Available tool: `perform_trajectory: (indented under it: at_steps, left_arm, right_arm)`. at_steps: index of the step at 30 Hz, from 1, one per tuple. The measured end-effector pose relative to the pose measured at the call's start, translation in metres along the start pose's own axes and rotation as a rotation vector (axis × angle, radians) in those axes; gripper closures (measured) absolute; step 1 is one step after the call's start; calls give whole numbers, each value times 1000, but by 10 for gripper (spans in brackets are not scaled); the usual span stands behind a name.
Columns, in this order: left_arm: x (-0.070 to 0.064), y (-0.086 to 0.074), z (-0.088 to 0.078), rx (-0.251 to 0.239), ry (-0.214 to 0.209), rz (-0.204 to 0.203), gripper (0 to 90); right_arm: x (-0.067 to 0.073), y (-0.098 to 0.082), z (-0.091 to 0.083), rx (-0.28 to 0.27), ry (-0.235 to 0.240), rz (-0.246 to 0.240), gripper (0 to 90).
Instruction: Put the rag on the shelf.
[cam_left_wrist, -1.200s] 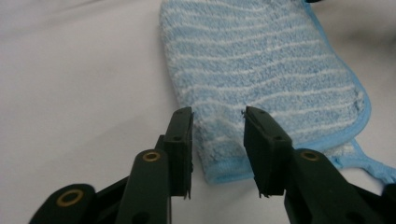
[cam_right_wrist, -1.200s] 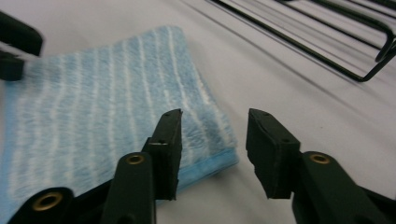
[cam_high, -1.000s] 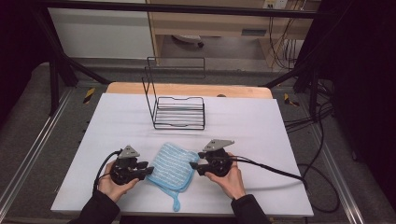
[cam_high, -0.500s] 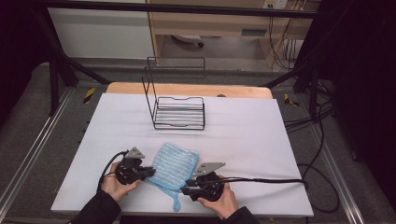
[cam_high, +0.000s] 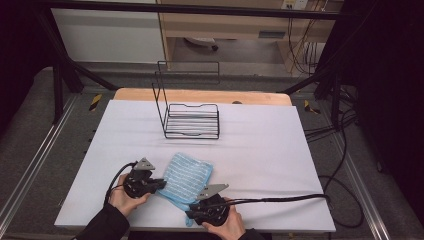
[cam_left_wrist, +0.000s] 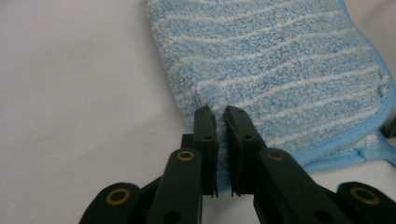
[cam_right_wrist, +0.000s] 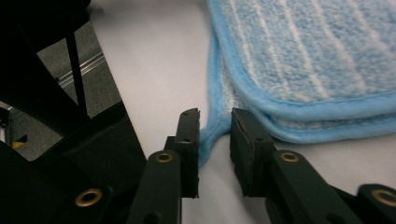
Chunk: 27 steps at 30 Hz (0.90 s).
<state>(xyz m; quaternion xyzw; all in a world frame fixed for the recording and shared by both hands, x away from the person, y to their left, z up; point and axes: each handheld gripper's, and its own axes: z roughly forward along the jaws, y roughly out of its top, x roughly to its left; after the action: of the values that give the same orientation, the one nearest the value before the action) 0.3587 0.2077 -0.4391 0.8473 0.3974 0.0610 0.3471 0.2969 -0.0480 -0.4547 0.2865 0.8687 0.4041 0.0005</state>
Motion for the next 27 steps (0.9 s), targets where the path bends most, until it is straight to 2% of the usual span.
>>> perform_trajectory:
  at_steps: [2, 5, 11, 16, 17, 18, 20, 23, 27]
  left_arm:
    - [0, 0, 0, 0, 3, -1, 834]
    - [0, 0, -1, -1, 3, -5, 841]
    - [-1, -1, -4, -12, -6, -33, 849]
    - [-10, -6, -9, -21, -42, -56, 850]
    - [-16, -8, -9, -26, -54, -60, 850]
    - [-16, -8, -9, -26, -54, -60, 850]
    - [-25, -10, -9, -33, -64, -65, 849]
    - [-36, -11, -7, -31, -54, -59, 847]
    - [-43, -14, -6, -24, -11, -25, 838]
  right_arm:
    - [3, -2, 2, -6, 1, 9, 845]
    - [3, -2, 2, -7, 13, 22, 899]
    - [0, 2, -4, 22, 10, 16, 900]
    - [-12, 5, -29, 32, 0, 34, 900]
    - [-14, 5, -34, 38, -5, 38, 900]
    - [-14, 5, -34, 38, -5, 38, 900]
    - [-21, 2, -47, 58, -17, 44, 900]
    - [-25, -1, -52, 70, -25, 42, 900]
    - [-29, -6, -51, 78, -14, 43, 899]
